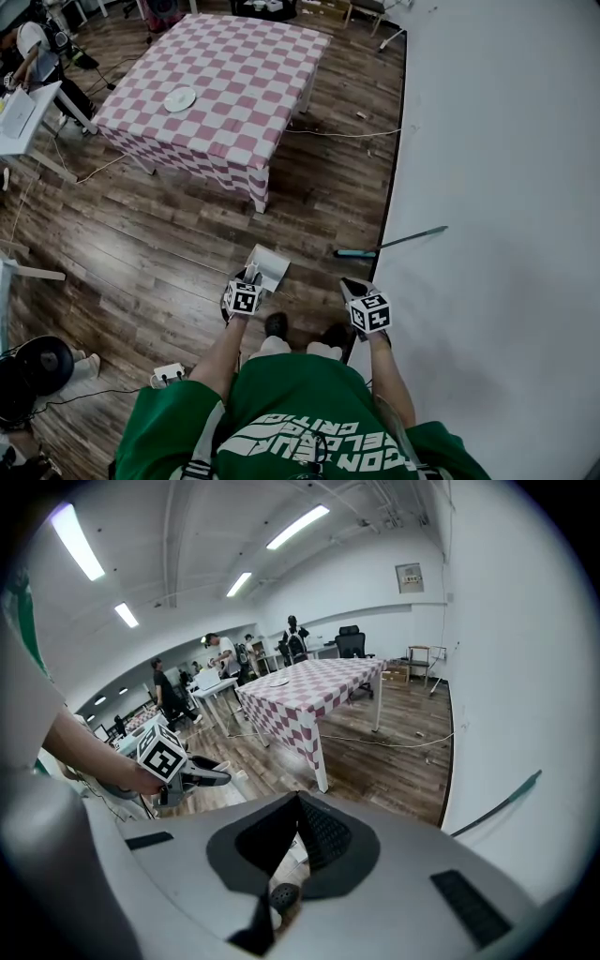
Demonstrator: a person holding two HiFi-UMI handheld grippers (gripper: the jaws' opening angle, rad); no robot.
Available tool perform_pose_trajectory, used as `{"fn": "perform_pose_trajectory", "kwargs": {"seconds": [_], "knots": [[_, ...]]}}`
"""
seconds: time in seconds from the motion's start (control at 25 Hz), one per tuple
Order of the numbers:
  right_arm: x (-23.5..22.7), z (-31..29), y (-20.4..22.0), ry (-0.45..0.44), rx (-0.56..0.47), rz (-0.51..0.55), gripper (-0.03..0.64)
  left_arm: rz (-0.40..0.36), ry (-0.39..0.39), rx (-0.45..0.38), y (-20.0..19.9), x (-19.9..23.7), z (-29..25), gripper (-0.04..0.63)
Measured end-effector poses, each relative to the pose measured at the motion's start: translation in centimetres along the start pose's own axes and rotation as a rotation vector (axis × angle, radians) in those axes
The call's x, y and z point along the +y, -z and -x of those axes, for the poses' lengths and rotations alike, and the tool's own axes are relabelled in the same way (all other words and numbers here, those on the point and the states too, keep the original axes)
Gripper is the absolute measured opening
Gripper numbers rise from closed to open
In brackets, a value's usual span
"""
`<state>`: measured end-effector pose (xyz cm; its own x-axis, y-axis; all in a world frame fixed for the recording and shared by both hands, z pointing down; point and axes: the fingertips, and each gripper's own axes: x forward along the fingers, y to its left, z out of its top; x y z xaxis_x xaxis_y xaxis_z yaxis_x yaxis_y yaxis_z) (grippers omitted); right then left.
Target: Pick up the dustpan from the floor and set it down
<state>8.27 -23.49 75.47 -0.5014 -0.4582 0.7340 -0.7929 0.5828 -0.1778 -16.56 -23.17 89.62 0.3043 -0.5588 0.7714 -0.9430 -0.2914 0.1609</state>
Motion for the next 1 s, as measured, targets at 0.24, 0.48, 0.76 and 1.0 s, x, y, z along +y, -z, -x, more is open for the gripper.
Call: {"fn": "perform_pose_trajectory", "kwargs": {"seconds": [0.24,0.48,0.76,1.0], "knots": [[0.1,0.0,0.0,-0.016,-0.005,0.012,0.008,0.007,-0.062,0.021,0.5,0.6,0.8,0.166],[0.2,0.3,-0.6,-0.040,-0.026,0.032,0.008,0.014,-0.104,-0.066,-1.5,0.6,3.3,0.166],[0.2,1.0,-1.6,-0.066,-0.062,0.051,0.008,0.023,-0.133,-0.213,-6.0,-1.1,7.4,0.166],[0.3,1.5,-3.3,-0.101,-0.106,0.082,0.008,-0.005,-0.121,-0.311,-9.6,-3.0,10.7,0.166]]}}
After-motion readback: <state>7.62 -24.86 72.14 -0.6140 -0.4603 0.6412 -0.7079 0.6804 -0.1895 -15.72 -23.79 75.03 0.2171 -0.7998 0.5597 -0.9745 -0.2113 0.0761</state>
